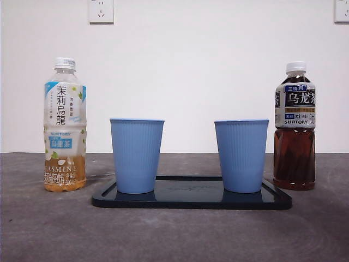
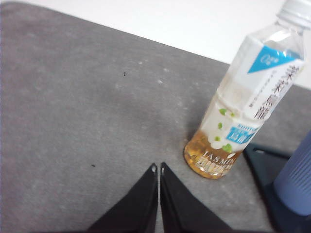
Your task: Pour the drink into the cup
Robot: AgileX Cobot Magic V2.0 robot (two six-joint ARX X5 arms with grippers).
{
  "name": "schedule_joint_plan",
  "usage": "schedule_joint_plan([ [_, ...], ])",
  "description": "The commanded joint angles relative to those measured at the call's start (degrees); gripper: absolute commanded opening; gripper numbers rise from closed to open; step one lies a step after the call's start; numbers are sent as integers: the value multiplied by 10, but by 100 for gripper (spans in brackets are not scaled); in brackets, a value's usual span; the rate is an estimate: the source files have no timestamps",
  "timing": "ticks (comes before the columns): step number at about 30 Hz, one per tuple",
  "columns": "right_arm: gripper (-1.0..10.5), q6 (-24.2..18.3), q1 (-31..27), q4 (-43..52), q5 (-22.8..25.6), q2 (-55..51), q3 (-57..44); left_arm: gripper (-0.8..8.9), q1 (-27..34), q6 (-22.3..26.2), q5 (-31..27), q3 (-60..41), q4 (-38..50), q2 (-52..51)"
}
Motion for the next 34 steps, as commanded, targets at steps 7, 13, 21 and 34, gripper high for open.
schedule_joint_plan([
  [7, 7, 81, 0, 41, -19, -2, 15, 10, 1, -104, 19, 12, 8, -1],
  [13, 8, 80, 0, 17, -16, 3, 81, 10, 1, -102, 28, 83, -7, 15],
  [21, 8, 55, 0, -74, -27, 60, 207, 10, 1, -62, 47, 203, -42, 85],
  [34, 8, -53, 0, -292, -159, 245, 379, 10, 0, 104, 198, 365, -230, 283],
])
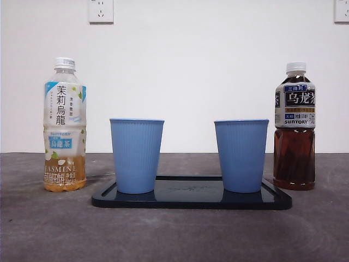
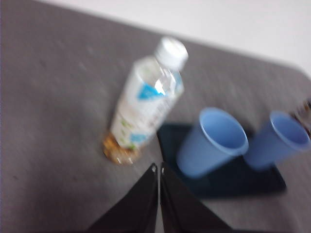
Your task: Pour the drink into the cup
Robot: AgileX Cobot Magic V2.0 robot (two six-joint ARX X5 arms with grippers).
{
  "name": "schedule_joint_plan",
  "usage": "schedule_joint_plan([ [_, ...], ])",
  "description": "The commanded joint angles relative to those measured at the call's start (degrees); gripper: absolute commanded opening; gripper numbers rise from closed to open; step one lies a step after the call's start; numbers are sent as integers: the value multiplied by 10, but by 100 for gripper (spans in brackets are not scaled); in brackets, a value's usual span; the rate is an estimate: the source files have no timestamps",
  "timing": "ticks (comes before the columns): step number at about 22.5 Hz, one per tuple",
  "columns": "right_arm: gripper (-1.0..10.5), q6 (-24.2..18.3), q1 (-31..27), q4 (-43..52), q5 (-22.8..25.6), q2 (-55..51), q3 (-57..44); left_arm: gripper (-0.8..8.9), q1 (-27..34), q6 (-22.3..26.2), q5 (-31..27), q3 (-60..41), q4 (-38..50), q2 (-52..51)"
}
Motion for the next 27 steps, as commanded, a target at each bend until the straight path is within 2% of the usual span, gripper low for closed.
schedule_joint_plan([
  [1, 8, -50, 0, -36, -36, 36, 31, 10, 0, 65, 29, 29, -29, 33],
  [4, 8, -76, 0, -76, -59, 63, 51, 10, -3, 99, 56, 51, -76, 63],
  [9, 8, -108, 1, -125, -64, 85, 68, 10, -20, 139, 80, 66, -131, 82],
  [12, 9, -108, 1, -128, -58, 84, 68, 20, -24, 140, 79, 66, -135, 81],
  [13, 57, -108, 1, -127, -54, 84, 68, 84, -24, 140, 79, 66, -134, 81],
  [14, 161, -108, 1, -125, -55, 84, 68, 175, -24, 139, 79, 66, -134, 81],
  [15, 318, -107, 1, -125, -55, 84, 68, 316, -24, 139, 79, 66, -134, 81],
  [16, 396, -107, 1, -125, -55, 84, 68, 412, -24, 139, 79, 66, -134, 81],
  [17, 400, -106, 1, -125, -55, 84, 68, 449, -24, 139, 79, 66, -133, 81],
  [22, 399, -100, 11, -122, -56, 84, 64, 447, -24, 139, 79, 66, -132, 81],
  [27, 399, -58, 28, -59, -62, 83, 8, 447, -24, 138, 79, 66, -132, 81],
])
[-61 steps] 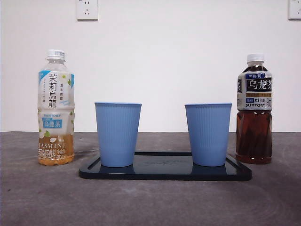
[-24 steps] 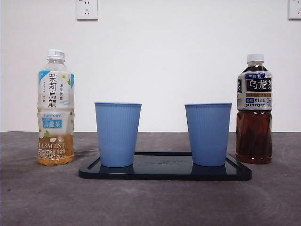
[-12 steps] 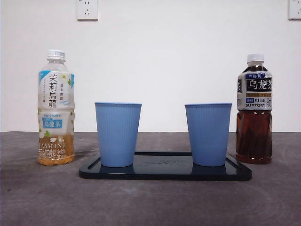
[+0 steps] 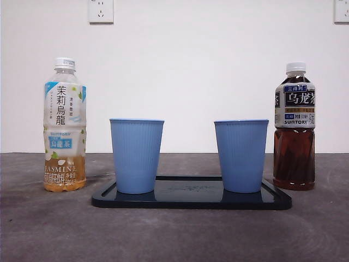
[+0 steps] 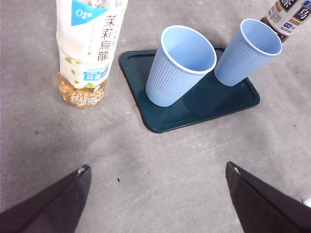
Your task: Pour the drink into the cup
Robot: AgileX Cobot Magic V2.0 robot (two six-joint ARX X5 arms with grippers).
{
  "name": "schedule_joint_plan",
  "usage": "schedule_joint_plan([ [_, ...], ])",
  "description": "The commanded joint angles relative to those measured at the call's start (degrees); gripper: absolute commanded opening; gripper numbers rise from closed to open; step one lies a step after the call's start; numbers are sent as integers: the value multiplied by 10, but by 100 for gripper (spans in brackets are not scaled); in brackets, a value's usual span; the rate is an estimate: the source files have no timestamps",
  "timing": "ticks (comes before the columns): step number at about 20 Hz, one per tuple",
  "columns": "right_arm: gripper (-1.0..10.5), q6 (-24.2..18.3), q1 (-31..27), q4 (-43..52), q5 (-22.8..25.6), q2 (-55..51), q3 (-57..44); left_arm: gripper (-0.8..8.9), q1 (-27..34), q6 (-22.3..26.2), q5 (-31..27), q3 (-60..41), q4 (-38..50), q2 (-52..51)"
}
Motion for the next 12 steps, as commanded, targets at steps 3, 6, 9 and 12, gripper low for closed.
schedule_joint_plan([
  [3, 400, 80, 16, 108, -16, 2, -73, 447, -1, 3, 1, 12, 5, 3],
  [6, 399, 139, 31, 235, -3, 3, -136, 447, -1, 3, 1, 12, 5, 3],
  [9, 400, 164, 46, 364, 44, 24, -198, 447, -1, 3, 1, 12, 5, 3],
  [12, 399, 162, 54, 471, 78, 71, -232, 447, -1, 3, 1, 12, 6, 3],
])
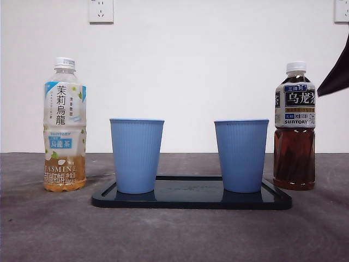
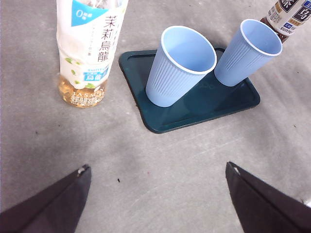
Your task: Pour the drink into the cup
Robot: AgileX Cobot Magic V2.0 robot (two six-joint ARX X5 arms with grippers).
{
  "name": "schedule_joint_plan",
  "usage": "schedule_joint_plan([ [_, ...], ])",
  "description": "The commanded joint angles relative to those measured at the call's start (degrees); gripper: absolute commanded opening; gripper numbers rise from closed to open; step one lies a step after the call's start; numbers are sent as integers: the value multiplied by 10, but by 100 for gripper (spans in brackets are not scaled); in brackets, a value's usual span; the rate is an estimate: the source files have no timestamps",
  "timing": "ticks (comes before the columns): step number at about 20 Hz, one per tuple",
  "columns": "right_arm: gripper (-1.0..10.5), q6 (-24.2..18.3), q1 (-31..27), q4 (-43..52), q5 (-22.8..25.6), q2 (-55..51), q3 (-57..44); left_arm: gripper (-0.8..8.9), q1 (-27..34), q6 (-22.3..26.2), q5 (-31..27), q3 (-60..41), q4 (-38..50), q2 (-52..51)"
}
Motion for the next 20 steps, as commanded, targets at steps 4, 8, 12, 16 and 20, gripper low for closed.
schedule_joint_plan([
  [4, 399, -8, 3, 170, 28, 107, -8, 447, -1, 3, 1, 12, 9, 3],
  [8, 400, -10, 3, 282, 33, 203, -8, 447, -1, 3, 1, 12, 9, 3],
  [12, 401, -13, 3, 379, 37, 283, -6, 446, -1, 3, 1, 12, 9, 3],
  [16, 401, -28, 2, 428, 39, 346, 11, 446, -1, 3, 1, 12, 9, 3],
  [20, 402, -49, 2, 444, 49, 402, 47, 446, -1, 3, 1, 12, 9, 3],
])
